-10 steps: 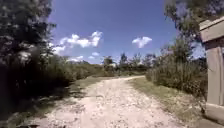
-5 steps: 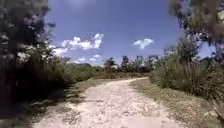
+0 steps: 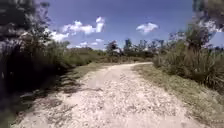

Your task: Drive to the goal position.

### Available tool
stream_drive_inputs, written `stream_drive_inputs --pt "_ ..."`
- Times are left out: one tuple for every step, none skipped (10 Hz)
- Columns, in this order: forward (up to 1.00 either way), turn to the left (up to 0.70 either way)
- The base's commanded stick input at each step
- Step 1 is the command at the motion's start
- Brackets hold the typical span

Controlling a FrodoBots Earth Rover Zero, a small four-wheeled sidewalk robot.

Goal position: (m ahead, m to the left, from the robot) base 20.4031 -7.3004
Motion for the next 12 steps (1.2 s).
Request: stream_drive_inputs --pt "0.70 0.00" --pt "0.70 0.00" --pt "0.70 0.00" --pt "0.70 0.00" --pt "0.70 0.00" --pt "0.70 0.00" --pt "0.70 0.00" --pt "0.70 0.00" --pt "0.70 0.00" --pt "0.70 0.00" --pt "0.70 0.00" --pt "0.70 0.00"
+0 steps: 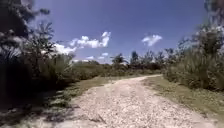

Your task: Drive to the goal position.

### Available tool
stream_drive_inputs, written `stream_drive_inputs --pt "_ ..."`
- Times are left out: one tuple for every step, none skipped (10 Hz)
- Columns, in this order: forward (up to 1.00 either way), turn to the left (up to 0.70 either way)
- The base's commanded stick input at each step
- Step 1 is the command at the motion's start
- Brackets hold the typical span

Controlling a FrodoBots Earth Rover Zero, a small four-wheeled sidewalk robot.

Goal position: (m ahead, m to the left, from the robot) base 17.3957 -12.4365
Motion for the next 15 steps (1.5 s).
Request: stream_drive_inputs --pt "0.70 0.00" --pt "0.70 0.00" --pt "0.70 0.00" --pt "0.70 0.00" --pt "0.70 0.00" --pt "0.70 -0.01" --pt "0.70 -0.18" --pt "0.70 -0.35" --pt "0.70 -0.35" --pt "0.70 -0.35" --pt "0.70 -0.35" --pt "0.70 -0.35" --pt "0.70 -0.35" --pt "0.70 -0.24" --pt "0.70 0.00"
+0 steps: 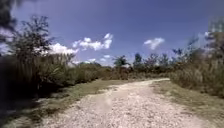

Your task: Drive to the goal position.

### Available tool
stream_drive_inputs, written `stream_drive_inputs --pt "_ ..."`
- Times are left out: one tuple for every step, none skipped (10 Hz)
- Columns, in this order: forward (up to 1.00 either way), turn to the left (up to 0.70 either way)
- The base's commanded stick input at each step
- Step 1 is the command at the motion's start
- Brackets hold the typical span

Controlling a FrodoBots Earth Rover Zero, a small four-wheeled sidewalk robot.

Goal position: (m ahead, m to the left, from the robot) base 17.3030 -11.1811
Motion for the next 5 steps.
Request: stream_drive_inputs --pt "0.70 0.00" --pt "0.70 0.00" --pt "0.70 0.00" --pt "0.70 0.00" --pt "0.70 -0.26"
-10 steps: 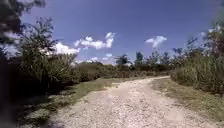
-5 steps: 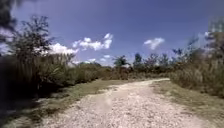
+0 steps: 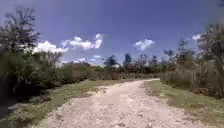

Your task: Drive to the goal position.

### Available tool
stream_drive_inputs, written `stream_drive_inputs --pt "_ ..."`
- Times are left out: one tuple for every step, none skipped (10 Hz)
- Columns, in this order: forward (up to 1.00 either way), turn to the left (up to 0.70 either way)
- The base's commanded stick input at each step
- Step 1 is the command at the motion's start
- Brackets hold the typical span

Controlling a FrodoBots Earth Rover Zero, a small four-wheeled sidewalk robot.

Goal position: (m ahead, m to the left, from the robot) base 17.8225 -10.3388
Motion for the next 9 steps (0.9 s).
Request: stream_drive_inputs --pt "0.70 -0.35" --pt "0.70 -0.35" --pt "0.70 -0.35" --pt "0.70 -0.35" --pt "0.70 -0.01" --pt "0.70 0.00" --pt "0.70 0.00" --pt "0.70 0.00" --pt "0.70 0.00"
